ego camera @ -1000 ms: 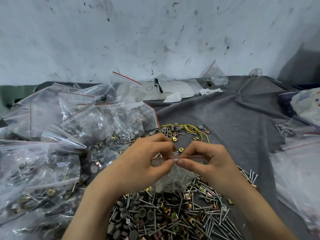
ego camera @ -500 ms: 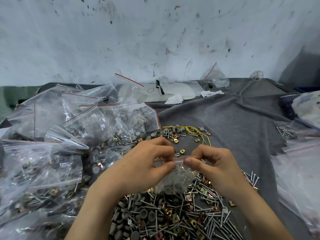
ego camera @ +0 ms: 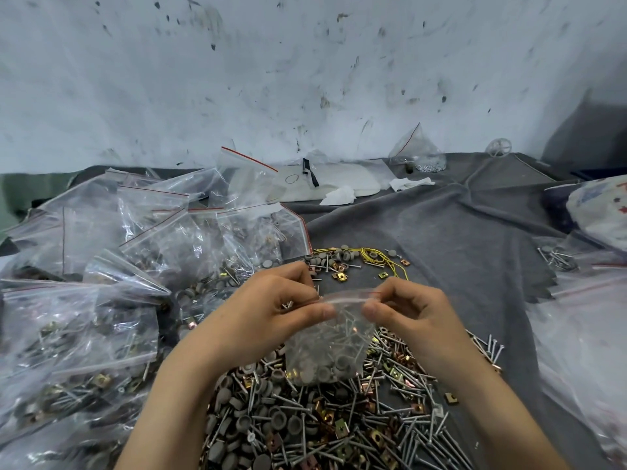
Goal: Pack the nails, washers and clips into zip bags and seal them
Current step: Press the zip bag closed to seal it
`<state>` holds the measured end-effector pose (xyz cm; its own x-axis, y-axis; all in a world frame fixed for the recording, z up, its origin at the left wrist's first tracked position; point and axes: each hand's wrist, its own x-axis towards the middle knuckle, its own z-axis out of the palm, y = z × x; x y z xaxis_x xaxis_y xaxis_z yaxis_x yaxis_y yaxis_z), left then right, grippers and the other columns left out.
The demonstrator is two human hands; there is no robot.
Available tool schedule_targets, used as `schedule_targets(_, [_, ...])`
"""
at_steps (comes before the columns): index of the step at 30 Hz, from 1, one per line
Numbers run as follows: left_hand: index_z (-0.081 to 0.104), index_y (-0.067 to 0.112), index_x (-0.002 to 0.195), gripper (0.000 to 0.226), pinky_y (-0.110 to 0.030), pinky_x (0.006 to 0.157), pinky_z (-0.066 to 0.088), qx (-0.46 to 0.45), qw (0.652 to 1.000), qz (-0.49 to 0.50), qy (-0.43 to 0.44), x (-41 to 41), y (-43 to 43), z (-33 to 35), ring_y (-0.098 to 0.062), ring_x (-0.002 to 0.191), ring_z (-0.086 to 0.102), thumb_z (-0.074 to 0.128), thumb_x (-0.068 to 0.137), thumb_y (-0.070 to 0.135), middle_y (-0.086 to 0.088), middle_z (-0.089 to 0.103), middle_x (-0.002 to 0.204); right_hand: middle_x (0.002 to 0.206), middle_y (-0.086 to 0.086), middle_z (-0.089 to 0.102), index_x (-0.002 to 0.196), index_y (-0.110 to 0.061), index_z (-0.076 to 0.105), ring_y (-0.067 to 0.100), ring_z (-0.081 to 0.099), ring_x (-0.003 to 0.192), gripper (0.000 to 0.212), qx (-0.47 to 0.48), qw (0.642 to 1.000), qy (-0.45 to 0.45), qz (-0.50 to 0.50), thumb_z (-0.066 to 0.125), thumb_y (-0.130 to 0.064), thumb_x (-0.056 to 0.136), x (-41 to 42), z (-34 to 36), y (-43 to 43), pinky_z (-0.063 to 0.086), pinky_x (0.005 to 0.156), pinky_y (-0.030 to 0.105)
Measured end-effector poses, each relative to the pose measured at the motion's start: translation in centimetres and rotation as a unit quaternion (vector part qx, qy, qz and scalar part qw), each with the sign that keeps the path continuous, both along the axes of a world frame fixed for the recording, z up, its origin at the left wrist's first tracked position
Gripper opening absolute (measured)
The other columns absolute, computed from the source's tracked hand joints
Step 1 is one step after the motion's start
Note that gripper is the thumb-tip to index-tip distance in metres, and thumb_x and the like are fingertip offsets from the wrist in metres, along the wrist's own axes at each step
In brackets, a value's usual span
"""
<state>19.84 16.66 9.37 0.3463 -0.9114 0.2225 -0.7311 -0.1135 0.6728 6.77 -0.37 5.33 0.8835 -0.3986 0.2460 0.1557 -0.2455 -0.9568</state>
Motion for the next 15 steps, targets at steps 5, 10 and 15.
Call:
schedule_targets(5, [0.059,0.017,0.063,0.04,-0.03,0.065,0.042,0.003,0.999,-0.007,0.033,0.7,0.0,-0.7,-0.013,0.072,0.052,0.064,0.083,0.052,0.006,0.051,0.082,0.094,0.008,0.074,0.09,-0.004,0.073,0.018,0.069,0.09,0.025,0.021,0.999,0.004,0.037,0.062,-0.023,0.079,0.5,-0.5,0.9,0.052,0.079,0.021])
schedule_targets(10, [0.059,0.049,0.111,0.036,-0.019,0.083,0.05,0.189,0.971,-0.056,0.134,1.0,-0.4,-1.9,0.001,0.091,0.065,0.073,0.078,0.047,0.028,0.066,0.099,0.082,0.013,0.07,0.08,-0.01,0.075,0.025,0.067,0.083,0.025,0.188,0.981,-0.039,0.024,0.061,-0.031,0.078,0.6,-1.4,1.6,0.057,0.079,0.043])
schedule_targets(15, [0.061,0.03,0.123,0.034,-0.032,0.094,0.049,0.206,0.966,-0.113,0.109,-0.1,-2.0,-2.6,-0.01,0.101,0.064,0.066,0.09,0.026,0.009,0.069,0.112,0.095,0.01,0.072,0.086,-0.011,0.072,0.025,0.068,0.098,0.03,0.507,0.851,-0.116,0.078,0.054,-0.035,0.083,0.9,-0.9,1.3,0.056,0.076,0.054])
